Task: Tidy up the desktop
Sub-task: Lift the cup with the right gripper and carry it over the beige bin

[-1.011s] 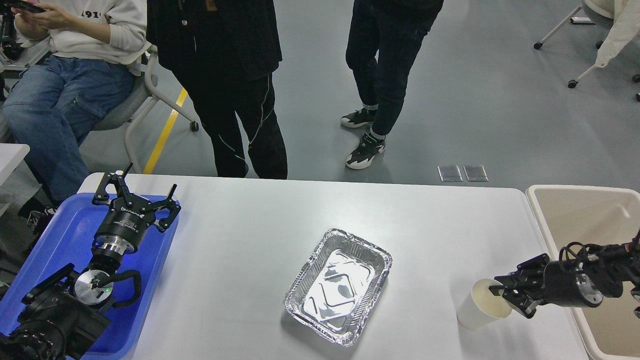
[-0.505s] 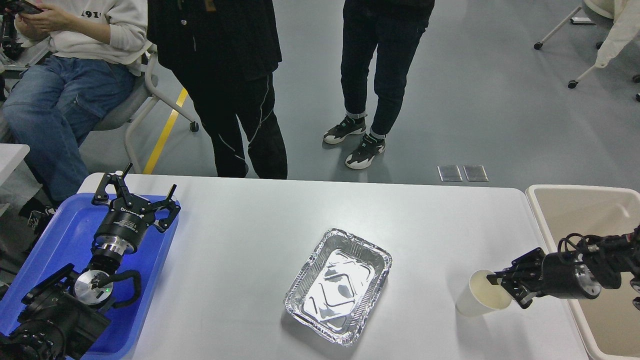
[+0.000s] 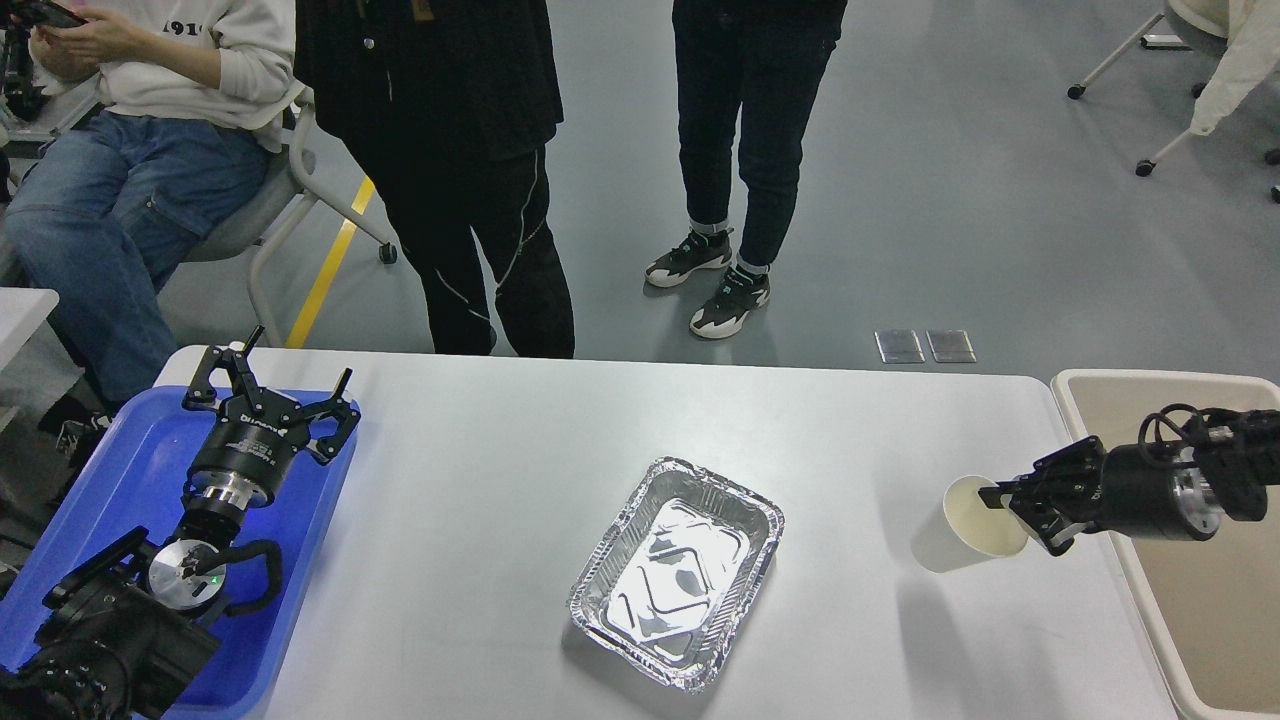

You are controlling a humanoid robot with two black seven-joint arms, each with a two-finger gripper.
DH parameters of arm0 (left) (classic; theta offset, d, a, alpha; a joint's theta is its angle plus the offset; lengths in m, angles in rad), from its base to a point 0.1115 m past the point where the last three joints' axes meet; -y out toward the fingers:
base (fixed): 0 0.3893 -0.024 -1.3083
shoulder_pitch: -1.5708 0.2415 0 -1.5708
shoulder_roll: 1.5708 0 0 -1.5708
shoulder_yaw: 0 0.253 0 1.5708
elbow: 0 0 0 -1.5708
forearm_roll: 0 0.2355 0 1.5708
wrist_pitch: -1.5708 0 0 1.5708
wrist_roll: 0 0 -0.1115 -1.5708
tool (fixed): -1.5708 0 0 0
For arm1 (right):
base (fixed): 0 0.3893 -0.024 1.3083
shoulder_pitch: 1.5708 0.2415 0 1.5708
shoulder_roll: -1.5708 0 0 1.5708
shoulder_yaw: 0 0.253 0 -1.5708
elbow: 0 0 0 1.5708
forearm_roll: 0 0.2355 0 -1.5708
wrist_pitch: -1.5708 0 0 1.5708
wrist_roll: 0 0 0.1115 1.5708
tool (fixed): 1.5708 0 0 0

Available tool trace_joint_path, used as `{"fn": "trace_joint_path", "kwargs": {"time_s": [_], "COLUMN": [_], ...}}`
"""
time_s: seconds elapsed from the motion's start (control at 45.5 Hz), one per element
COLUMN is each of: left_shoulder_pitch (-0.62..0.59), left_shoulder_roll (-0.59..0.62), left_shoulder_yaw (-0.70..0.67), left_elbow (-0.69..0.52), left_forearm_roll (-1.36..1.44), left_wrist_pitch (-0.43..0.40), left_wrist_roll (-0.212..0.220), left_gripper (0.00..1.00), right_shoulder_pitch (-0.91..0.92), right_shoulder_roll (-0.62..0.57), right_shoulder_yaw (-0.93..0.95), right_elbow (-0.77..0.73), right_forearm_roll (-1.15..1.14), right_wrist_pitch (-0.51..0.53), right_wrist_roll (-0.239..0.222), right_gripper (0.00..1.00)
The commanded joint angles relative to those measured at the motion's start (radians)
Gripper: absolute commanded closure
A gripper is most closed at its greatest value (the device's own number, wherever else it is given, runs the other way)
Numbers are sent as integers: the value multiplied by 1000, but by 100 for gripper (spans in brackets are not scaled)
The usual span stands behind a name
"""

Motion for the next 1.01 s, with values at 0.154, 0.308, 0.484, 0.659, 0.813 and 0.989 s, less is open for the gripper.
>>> {"fn": "trace_joint_path", "kwargs": {"time_s": [0.154, 0.308, 0.484, 0.659, 0.813, 0.989], "left_shoulder_pitch": [0, 0, 0, 0, 0, 0], "left_shoulder_roll": [0, 0, -2, -2, 0, 0], "left_shoulder_yaw": [0, 0, 0, 0, 0, 0], "left_elbow": [-1, -1, -1, -1, -1, -1], "left_forearm_roll": [3, 3, 3, 3, 3, 3], "left_wrist_pitch": [0, 0, 0, 0, 0, 0], "left_wrist_roll": [1, 1, 1, 1, 1, 1], "left_gripper": [0, 0, 0, 0, 0, 0], "right_shoulder_pitch": [162, 251, 336, 368, 363, 311], "right_shoulder_roll": [-47, -65, -79, -79, -87, -131], "right_shoulder_yaw": [-7, -9, -9, -9, -7, 7], "right_elbow": [73, 82, 102, 99, 93, 48], "right_forearm_roll": [73, 72, 72, 72, 76, 124], "right_wrist_pitch": [97, 162, 215, 239, 239, 234], "right_wrist_roll": [6, 9, 11, 11, 9, 8], "right_gripper": [100, 100, 100, 100, 100, 100]}}
